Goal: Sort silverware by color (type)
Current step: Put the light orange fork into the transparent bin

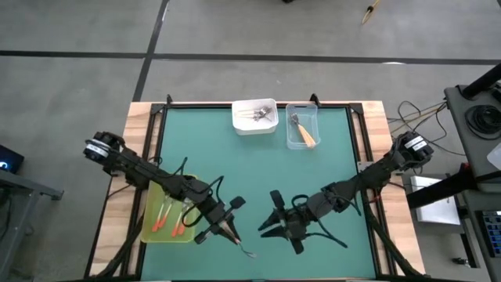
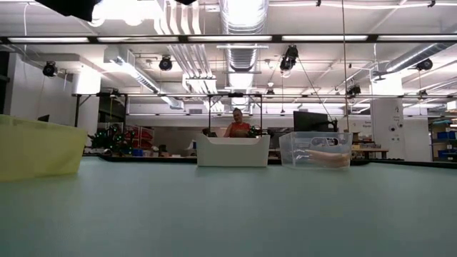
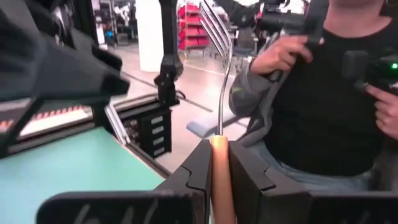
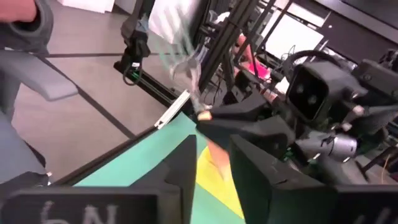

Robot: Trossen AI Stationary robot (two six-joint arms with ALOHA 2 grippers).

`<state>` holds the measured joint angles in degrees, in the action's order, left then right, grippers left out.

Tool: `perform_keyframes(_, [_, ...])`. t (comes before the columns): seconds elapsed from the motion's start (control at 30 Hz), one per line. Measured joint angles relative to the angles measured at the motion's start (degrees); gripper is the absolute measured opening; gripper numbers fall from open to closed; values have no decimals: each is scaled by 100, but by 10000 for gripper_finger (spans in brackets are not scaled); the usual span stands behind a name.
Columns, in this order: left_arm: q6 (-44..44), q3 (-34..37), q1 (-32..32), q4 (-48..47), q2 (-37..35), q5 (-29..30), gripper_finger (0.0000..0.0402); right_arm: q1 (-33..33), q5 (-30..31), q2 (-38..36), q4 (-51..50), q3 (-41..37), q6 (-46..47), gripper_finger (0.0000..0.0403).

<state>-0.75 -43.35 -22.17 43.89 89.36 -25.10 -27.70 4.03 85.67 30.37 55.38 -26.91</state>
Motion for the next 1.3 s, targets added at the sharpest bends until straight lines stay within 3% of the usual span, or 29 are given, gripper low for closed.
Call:
perform_keyframes(0.3, [-2,0,119,3,0,0,18,0,-2,59,111,81,-333,178])
perform_keyframes(0.43, [-2,0,230,28,0,9,18,0,-61,259,352,114,-503,197])
perform_keyframes(0.97, [72,0,371,106,0,9,18,218,-712,997,275,1027,-1229,195])
perform_keyframes(1.3, [-2,-13,374,76,13,-191,19,472,-1079,1317,253,1337,-1290,120])
